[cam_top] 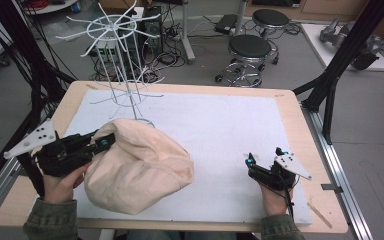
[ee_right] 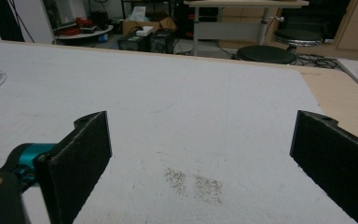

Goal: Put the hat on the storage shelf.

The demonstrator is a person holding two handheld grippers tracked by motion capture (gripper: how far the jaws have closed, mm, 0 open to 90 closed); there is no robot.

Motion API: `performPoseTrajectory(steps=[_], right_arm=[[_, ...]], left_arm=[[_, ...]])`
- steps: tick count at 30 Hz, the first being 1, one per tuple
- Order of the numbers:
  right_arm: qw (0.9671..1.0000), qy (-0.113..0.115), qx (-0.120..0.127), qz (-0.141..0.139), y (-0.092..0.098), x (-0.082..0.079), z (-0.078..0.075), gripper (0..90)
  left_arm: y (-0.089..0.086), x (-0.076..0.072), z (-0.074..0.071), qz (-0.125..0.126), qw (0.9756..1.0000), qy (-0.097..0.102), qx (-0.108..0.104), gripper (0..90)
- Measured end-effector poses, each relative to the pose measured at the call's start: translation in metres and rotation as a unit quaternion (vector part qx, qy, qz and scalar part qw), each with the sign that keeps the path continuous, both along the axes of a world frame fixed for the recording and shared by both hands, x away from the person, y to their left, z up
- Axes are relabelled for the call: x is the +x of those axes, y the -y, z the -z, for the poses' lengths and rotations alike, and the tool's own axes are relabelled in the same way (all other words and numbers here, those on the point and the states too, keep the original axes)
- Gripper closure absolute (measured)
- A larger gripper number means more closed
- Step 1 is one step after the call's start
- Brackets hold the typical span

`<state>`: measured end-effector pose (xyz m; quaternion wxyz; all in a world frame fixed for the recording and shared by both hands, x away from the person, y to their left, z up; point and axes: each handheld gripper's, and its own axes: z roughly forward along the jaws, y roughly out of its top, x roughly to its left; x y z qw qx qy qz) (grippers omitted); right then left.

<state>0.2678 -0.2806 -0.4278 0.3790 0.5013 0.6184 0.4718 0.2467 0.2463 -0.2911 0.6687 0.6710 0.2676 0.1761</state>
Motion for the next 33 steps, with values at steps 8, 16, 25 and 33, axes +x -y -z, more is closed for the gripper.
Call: performPoseTrajectory(steps=[8, 16, 25, 33], right_arm=[[1.0000, 0.000, 0.001, 0.001, 0.000, -0.001, 0.000, 4.3], [1.0000, 0.000, 0.004, -0.001, 0.000, 0.000, 0.000, 4.3], [1.0000, -0.002, 0.003, -0.006, -0.002, 0.000, 0.001, 4.3], [1.0000, -0.005, 0.006, -0.004, -0.001, 0.000, 0.001, 4.3]], left_arm=[[0.000, -0.003, -0.035, -0.006, 0.9992, 0.037, -0.012, 78.4], [0.005, -0.009, -0.073, -0.011, 0.9971, 0.074, -0.013, 78.4], [0.002, -0.009, -0.100, -0.024, 0.9936, 0.102, -0.041, 78.5], [-0.006, -0.009, -0.128, -0.041, 0.9884, 0.126, -0.074, 78.4]])
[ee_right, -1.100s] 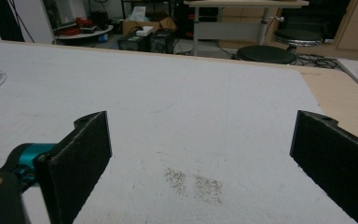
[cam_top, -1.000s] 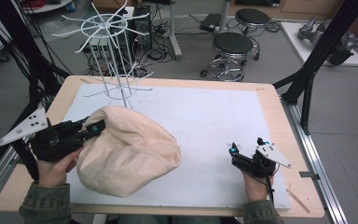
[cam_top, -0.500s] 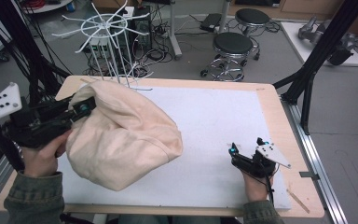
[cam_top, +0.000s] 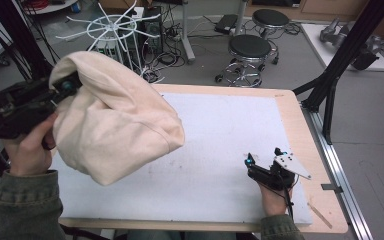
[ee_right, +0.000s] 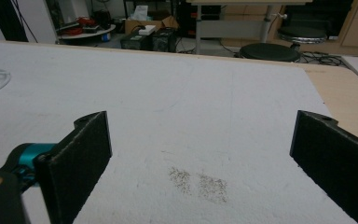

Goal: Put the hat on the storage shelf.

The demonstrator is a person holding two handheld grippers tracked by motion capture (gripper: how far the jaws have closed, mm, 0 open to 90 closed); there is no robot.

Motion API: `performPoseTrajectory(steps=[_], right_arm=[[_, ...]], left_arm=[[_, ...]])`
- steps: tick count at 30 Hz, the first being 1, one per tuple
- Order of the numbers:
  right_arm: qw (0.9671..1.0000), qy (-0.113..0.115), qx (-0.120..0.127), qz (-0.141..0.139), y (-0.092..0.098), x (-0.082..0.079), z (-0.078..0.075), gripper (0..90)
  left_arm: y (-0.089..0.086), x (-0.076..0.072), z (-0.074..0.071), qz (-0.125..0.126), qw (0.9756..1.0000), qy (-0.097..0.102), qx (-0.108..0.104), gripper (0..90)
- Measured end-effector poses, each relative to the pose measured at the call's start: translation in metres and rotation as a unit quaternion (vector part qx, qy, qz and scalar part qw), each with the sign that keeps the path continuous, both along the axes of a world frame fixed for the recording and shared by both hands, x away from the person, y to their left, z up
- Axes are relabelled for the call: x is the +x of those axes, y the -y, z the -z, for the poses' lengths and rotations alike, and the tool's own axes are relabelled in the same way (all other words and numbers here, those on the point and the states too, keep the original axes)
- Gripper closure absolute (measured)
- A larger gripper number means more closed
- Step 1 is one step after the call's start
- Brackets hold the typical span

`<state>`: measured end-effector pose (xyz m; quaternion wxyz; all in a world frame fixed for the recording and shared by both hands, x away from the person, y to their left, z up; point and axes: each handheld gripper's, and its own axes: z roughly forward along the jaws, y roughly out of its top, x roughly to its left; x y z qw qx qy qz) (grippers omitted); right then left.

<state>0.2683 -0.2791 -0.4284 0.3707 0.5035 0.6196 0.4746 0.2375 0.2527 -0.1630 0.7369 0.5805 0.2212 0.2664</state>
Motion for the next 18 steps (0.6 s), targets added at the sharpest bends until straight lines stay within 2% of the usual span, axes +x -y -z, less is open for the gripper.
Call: performPoseTrajectory(steps=[5, 9, 12, 18], right_arm=[[1.0000, 0.000, 0.001, -0.003, -0.001, 0.000, 0.000, 4.3], [1.0000, 0.002, -0.002, -0.006, -0.001, 0.000, 0.000, 4.3], [1.0000, 0.003, -0.001, -0.006, -0.001, 0.001, 0.000, 4.3], [1.0000, 0.001, 0.000, -0.006, 0.000, 0.000, 0.000, 4.3]], left_arm=[[-0.005, 0.002, -0.018, -0.011, 0.9997, 0.016, -0.015, 78.4], [-0.010, 0.007, -0.029, -0.017, 0.9991, 0.019, -0.033, 78.4], [-0.012, 0.014, -0.034, -0.033, 0.9985, 0.021, -0.038, 78.4], [-0.011, 0.025, -0.040, -0.040, 0.9979, 0.021, -0.047, 78.4]])
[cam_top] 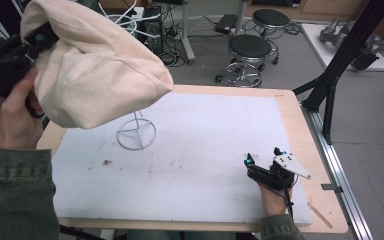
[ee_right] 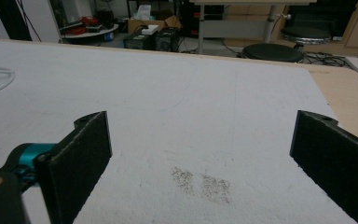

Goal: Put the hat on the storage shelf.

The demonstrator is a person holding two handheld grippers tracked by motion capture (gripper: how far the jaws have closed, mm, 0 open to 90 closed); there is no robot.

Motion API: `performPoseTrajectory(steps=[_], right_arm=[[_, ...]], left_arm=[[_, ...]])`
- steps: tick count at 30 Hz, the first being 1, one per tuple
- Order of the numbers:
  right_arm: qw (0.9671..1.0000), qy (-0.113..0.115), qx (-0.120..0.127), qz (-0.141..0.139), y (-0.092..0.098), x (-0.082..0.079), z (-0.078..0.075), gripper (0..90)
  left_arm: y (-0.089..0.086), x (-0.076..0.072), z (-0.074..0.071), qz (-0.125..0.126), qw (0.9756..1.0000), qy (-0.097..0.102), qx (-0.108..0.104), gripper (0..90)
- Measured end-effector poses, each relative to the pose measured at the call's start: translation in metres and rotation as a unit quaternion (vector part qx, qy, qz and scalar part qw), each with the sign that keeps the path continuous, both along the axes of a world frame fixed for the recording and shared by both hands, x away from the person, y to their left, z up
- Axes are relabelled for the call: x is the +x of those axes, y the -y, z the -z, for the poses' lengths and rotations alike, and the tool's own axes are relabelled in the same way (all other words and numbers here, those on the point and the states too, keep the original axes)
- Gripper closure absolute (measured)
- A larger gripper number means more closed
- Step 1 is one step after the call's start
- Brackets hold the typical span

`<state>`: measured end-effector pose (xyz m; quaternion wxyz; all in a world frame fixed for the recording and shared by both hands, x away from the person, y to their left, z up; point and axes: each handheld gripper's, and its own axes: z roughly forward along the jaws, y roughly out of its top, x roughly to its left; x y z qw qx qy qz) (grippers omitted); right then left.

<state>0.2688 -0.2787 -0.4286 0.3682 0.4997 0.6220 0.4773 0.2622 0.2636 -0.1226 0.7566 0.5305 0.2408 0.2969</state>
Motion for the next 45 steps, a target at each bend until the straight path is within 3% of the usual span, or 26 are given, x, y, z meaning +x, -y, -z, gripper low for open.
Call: performPoseTrajectory(steps=[6, 10, 23, 26, 33, 36, 39, 45], right_arm=[[1.0000, 0.001, 0.001, 0.001, 0.000, 0.000, 0.000, 4.3], [1.0000, 0.003, 0.001, 0.000, 0.001, 0.000, 0.000, 4.3], [1.0000, 0.003, 0.002, -0.002, 0.001, 0.000, -0.001, 4.3], [1.0000, 0.003, 0.004, -0.001, 0.001, 0.000, -0.001, 4.3], [1.0000, 0.003, 0.004, -0.004, 0.001, 0.000, -0.001, 4.3], [1.0000, 0.003, 0.004, -0.004, 0.001, 0.000, -0.001, 4.3], [1.0000, 0.004, 0.002, -0.003, 0.002, 0.000, -0.001, 4.3], [1.0000, 0.004, 0.001, -0.004, 0.001, -0.001, -0.001, 4.4]], left_arm=[[0.003, 0.001, -0.005, 0.007, 0.9998, 0.006, -0.015, 78.1], [0.004, 0.003, -0.010, -0.004, 0.9999, 0.006, -0.012, 78.1], [0.004, 0.028, -0.022, -0.025, 0.9992, 0.009, -0.030, 78.1], [0.004, 0.034, -0.021, -0.038, 0.9988, 0.015, -0.028, 77.8], [0.002, 0.047, -0.008, -0.049, 0.9983, 0.008, -0.032, 77.6], [0.003, 0.048, -0.001, -0.075, 0.9970, 0.010, -0.018, 77.6], [0.005, 0.048, 0.007, -0.109, 0.9939, 0.011, 0.010, 77.6], [0.007, 0.046, 0.023, -0.137, 0.9896, 0.018, 0.041, 77.3]])
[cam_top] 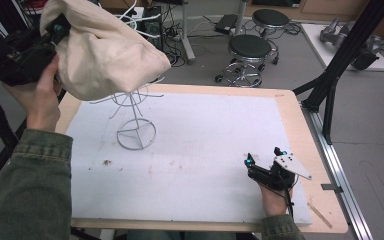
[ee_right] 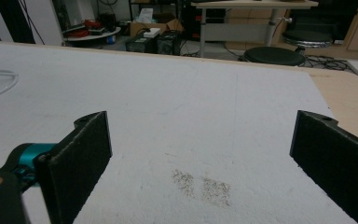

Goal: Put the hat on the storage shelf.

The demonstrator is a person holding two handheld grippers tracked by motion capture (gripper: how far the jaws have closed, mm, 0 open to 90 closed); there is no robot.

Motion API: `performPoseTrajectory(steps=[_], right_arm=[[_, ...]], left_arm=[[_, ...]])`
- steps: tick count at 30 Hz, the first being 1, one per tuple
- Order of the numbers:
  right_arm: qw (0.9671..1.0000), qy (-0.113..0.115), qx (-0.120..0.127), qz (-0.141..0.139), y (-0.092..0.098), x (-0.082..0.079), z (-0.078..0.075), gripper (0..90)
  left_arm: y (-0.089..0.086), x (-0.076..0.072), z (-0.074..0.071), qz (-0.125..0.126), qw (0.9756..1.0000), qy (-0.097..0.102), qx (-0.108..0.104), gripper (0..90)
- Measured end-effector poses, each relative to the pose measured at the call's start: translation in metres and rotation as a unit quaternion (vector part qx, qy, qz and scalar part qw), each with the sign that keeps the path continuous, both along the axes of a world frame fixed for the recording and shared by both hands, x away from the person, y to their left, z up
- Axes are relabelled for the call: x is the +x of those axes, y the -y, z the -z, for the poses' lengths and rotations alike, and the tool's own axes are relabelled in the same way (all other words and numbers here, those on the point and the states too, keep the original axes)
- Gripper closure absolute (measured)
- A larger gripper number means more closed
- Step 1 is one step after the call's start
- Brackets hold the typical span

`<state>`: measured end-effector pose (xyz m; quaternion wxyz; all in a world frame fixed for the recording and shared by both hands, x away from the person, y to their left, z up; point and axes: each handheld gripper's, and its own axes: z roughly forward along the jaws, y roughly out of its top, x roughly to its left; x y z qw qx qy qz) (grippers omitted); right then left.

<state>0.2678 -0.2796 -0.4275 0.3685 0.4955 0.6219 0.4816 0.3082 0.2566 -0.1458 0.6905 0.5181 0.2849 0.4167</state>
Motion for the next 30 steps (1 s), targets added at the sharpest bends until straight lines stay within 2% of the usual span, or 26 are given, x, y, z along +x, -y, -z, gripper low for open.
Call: performPoseTrajectory(steps=[3, 11, 14, 16, 22, 30], right_arm=[[1.0000, -0.005, 0.002, -0.003, 0.000, 0.001, 0.001, 4.6], [0.9999, -0.008, 0.005, -0.002, 0.001, 0.002, 0.001, 4.6], [1.0000, -0.005, 0.005, -0.004, 0.001, 0.001, 0.001, 4.6], [1.0000, -0.003, 0.005, -0.005, 0.001, 0.001, 0.000, 4.6], [1.0000, -0.002, 0.005, -0.003, 0.000, 0.001, 0.000, 4.6], [1.0000, -0.002, 0.002, -0.001, 0.000, 0.001, 0.001, 4.7]], left_arm=[[0.001, -0.001, 0.008, -0.003, 0.9999, 0.001, 0.010, 77.0], [0.001, -0.008, 0.029, -0.025, 0.9995, 0.014, 0.014, 76.3], [0.000, -0.009, 0.039, -0.023, 0.9996, 0.015, 0.007, 75.1], [-0.001, -0.011, 0.045, -0.026, 0.9994, 0.021, -0.003, 74.2], [-0.001, -0.024, 0.062, -0.025, 0.9988, 0.040, -0.009, 70.0], [-0.001, -0.030, 0.071, -0.017, 0.9989, 0.037, -0.022, 61.5]])
